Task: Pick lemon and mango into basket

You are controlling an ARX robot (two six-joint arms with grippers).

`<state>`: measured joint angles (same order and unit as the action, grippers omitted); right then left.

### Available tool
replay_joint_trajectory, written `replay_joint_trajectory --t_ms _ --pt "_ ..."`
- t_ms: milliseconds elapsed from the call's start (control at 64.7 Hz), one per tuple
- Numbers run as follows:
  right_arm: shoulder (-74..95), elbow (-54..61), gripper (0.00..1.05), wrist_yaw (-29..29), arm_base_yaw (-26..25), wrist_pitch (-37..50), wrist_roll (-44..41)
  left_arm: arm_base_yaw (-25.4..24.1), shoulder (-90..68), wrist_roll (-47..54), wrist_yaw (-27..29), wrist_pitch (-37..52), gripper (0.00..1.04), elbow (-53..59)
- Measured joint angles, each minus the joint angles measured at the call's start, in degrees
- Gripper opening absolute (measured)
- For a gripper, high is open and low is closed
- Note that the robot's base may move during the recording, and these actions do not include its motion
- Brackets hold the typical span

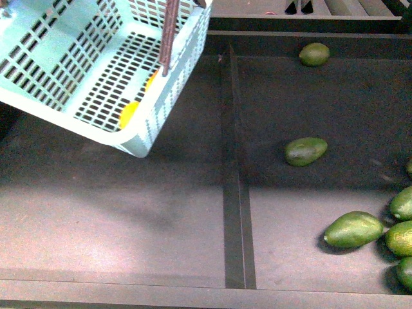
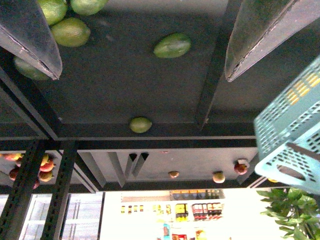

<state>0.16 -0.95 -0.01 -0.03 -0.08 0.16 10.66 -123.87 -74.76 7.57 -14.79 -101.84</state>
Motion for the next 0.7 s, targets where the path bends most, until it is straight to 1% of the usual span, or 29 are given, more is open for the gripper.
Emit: replay_joint_trajectory --t_ms 108,155,247,309,387,572,588,618,649,696 --pt "0.0 0.0 0.96 0.0 0.0 0.0 0.0 0.0 -4.46 -3.76 -2.47 1.29 0.15 -0.96" --pt "0.0 0.0 0.96 0.0 0.0 0.0 0.0 -0.11 -5.95 -4.0 -2.47 1.22 0.15 -0.96" --pt "0.0 0.0 0.96 0.0 0.0 0.0 0.0 -0.92 -8.48 -4.37 -0.92 1.79 0.15 0.72" --pt "0.0 0.0 0.96 0.0 0.0 0.0 0.0 -1.7 -7.93 -4.96 -1.51 3.58 0.15 2.29" --pt "0.0 0.0 0.96 -0.02 0.0 0.0 0.0 -1.75 -6.84 -7.34 0.92 6.38 0.15 5.77" --pt "0.0 0.0 0.96 0.0 0.0 0.0 0.0 -1.79 -4.35 -10.32 2.32 9.94 0.15 11.06" --pt "0.0 0.0 0.96 -0.02 0.0 0.0 0.02 -1.79 -4.31 -10.34 2.4 10.19 0.15 11.17" --pt "0.0 0.0 0.96 0.0 0.0 0.0 0.0 -1.79 -4.2 -10.6 2.6 10.82 0.2 11.5" --pt "0.0 0.0 0.96 0.0 0.0 0.0 0.0 -1.77 -4.13 -11.08 3.04 11.02 0.27 11.93" --pt "0.0 0.0 0.96 -0.02 0.0 0.0 0.02 -1.77 -4.04 -11.58 3.63 10.99 0.34 12.28"
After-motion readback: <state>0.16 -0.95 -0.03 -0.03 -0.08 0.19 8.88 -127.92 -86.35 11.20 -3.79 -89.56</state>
